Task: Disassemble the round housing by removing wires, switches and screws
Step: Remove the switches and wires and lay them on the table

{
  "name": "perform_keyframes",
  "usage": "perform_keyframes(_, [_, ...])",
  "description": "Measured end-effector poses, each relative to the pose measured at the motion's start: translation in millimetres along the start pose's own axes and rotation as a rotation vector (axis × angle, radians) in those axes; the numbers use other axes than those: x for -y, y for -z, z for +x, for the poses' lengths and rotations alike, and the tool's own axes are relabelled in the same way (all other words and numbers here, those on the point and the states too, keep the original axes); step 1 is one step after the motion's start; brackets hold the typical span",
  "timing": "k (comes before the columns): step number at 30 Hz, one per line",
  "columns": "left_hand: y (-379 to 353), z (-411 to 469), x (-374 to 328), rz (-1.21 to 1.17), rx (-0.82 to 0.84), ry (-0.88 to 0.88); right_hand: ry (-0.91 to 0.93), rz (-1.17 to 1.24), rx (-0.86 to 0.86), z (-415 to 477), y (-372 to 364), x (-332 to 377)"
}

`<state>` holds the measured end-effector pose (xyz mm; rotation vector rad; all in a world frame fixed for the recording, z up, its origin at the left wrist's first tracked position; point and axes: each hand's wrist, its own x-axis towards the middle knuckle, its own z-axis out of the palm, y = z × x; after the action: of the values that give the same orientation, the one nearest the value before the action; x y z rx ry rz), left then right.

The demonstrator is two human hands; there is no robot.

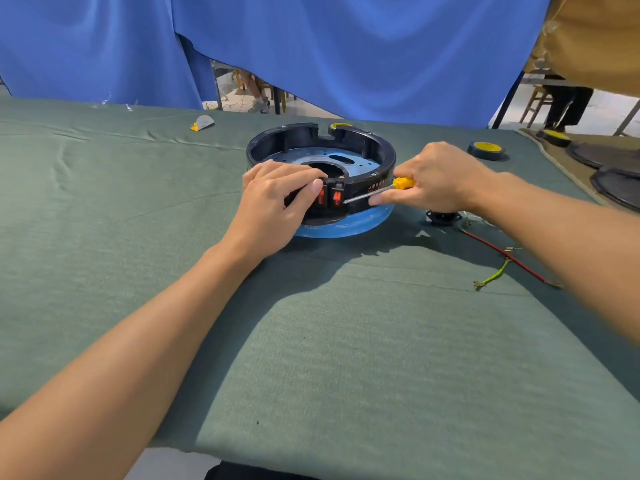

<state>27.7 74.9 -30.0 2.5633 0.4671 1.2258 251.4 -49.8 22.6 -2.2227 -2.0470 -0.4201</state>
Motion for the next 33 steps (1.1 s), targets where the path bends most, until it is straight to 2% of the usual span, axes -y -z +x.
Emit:
perform_keyframes(4, [-1,0,1,0.051,-0.030,-0.013,-0.201,0.061,-0.033,-31,-4,17])
perform_keyframes(8, [-2,1,-4,0.089,-0.046,-0.002,-0.400,0.300,-0.051,-73,-11,53])
perform_keyframes(14, [-8,-2,-24,0.246,-0.048,0.031,-0.497,0.441,-0.096,-93,-10,85])
perform_keyframes(19, [-12,1,-41,0.433,0.049,0.056,-0.535,0.433,-0.109,-88,-9,93])
perform_keyframes(25, [12,11,-27,0.506,0.326,-0.160,-0.538,0.394,0.007,-91,26,75])
perform_keyframes(29, [11,7,-23,0.342,0.311,-0.121,-0.422,0.481,0.045,-94,56,65])
perform_keyframes(33, [4,4,-26,0.285,0.220,-0.062,-0.325,0.519,-0.160,-82,77,65])
